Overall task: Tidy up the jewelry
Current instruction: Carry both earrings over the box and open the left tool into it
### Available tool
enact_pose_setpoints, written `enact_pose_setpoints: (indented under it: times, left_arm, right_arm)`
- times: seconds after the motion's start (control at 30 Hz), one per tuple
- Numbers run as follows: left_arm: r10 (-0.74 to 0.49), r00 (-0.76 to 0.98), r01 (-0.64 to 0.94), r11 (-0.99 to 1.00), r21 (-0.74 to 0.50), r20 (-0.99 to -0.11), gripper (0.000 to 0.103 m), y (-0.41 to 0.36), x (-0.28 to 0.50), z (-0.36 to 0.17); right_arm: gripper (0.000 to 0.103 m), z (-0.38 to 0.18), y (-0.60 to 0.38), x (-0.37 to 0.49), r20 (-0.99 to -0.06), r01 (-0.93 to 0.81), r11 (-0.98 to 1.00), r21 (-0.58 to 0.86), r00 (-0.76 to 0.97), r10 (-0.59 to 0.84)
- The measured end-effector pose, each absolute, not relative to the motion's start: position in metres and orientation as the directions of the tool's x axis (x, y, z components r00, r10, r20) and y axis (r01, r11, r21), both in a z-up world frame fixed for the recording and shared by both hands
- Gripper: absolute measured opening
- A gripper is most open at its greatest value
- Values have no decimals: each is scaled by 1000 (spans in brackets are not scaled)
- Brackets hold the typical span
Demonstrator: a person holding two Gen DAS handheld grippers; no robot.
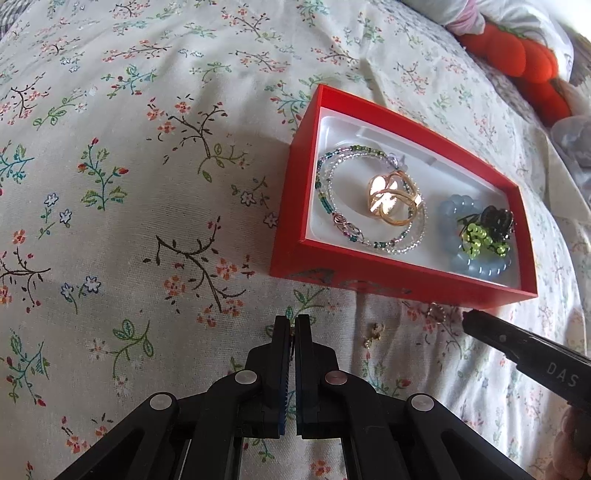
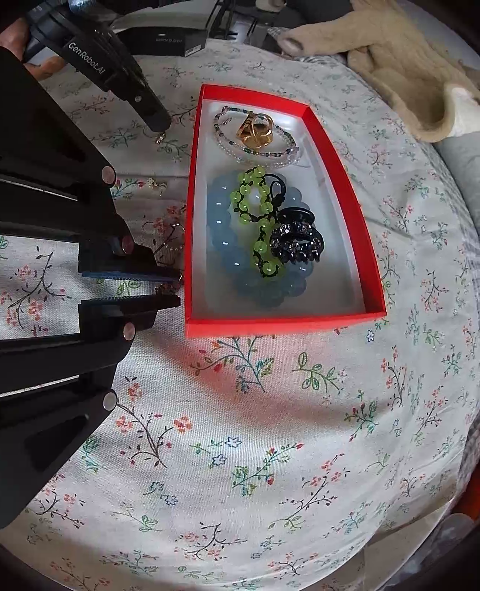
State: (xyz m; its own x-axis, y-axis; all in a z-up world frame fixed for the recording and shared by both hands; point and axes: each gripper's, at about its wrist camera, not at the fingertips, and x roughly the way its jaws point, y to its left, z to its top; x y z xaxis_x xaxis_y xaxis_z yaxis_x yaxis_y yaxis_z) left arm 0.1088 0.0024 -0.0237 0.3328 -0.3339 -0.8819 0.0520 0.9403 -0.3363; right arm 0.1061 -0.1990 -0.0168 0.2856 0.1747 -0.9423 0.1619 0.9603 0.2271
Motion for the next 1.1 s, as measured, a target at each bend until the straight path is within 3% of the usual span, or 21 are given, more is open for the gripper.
enact_pose_setpoints:
  times: [0.7, 1.1]
  left_arm:
    - [-409, 421, 34, 899, -436, -810, 0, 3, 97, 14]
    - [-441, 552, 92, 876, -474, -708, 0, 5, 102, 32]
  right_arm:
    - [7, 25, -215, 77, -885, 151, 925, 349, 377, 272]
    - [7, 45, -210, 71, -844, 119, 920, 373, 455, 284]
